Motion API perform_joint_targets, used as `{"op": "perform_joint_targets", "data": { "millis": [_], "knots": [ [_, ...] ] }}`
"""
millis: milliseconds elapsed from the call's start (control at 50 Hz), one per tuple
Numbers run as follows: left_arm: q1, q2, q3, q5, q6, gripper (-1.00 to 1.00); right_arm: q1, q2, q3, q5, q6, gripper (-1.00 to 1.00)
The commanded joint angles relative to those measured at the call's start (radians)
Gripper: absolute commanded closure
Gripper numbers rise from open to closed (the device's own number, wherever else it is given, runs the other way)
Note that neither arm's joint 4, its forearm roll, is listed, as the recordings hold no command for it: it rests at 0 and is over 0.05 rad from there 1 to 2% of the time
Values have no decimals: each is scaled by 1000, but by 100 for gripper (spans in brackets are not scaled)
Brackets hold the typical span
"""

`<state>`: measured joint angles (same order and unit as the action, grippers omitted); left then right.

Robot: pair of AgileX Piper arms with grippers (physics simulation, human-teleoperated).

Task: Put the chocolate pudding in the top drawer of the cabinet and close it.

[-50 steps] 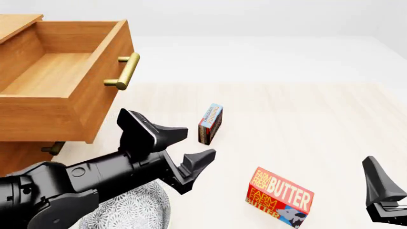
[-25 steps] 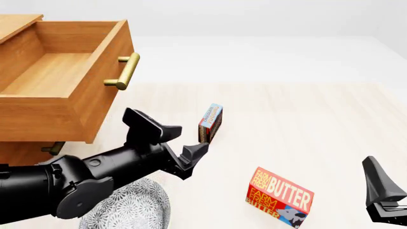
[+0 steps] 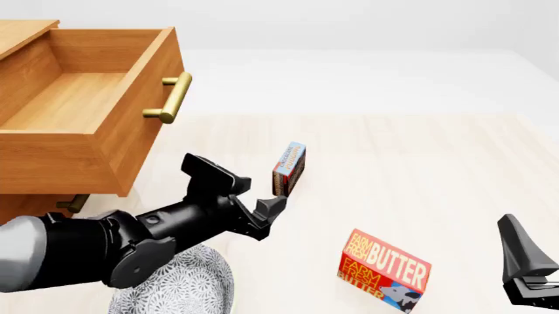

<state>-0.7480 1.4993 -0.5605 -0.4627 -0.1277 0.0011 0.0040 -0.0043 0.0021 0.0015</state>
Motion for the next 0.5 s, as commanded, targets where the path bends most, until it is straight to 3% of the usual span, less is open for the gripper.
{"op": "perform_joint_targets", "data": {
  "millis": [20, 500],
  "knots": [
    [36, 57, -14, -29, -9, -100, 0, 0, 0, 0, 0, -100],
    [46, 161, -74, -60, 7, -100, 0, 0, 0, 0, 0, -100]
  ]
}}
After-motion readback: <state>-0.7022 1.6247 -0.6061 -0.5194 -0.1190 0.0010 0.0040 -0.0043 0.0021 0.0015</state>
